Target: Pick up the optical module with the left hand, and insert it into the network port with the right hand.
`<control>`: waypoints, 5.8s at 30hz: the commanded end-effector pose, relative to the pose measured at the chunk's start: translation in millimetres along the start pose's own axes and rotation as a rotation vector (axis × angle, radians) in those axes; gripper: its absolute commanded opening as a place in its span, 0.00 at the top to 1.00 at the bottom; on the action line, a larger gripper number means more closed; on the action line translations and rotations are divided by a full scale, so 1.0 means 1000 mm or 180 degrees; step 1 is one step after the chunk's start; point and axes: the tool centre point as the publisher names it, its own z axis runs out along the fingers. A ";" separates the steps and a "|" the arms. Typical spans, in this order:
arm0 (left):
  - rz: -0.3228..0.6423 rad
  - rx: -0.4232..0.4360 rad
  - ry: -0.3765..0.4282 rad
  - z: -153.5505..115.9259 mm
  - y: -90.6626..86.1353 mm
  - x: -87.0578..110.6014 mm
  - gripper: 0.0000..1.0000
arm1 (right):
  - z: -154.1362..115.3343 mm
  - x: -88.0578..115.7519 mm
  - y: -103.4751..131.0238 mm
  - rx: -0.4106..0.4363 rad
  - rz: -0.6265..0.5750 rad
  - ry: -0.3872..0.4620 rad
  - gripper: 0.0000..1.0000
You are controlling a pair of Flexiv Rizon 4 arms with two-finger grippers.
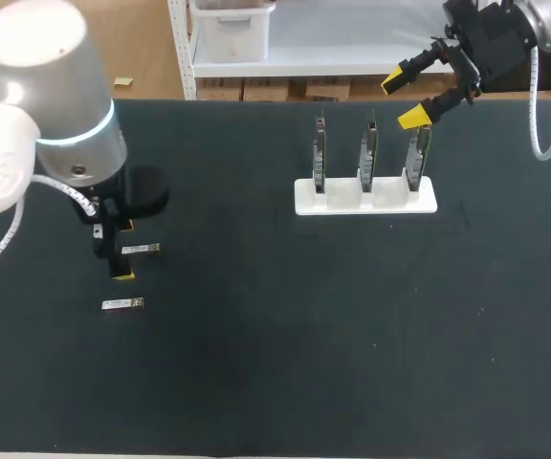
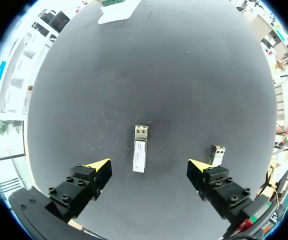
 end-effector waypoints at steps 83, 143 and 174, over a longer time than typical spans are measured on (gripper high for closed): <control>-0.0715 -0.0422 -0.2279 -0.104 0.113 -0.115 1.00 | 0.000 0.000 -0.001 -0.0007 -0.0001 -0.0002 0.00; 0.0606 0.0514 -0.4623 -0.189 0.071 -0.395 1.00 | 0.000 0.000 -0.001 -0.0007 -0.0001 -0.0002 0.00; 0.0327 0.0563 -0.4719 -0.166 0.062 -0.399 1.00 | 0.000 0.000 -0.001 -0.0007 -0.0001 -0.0002 0.00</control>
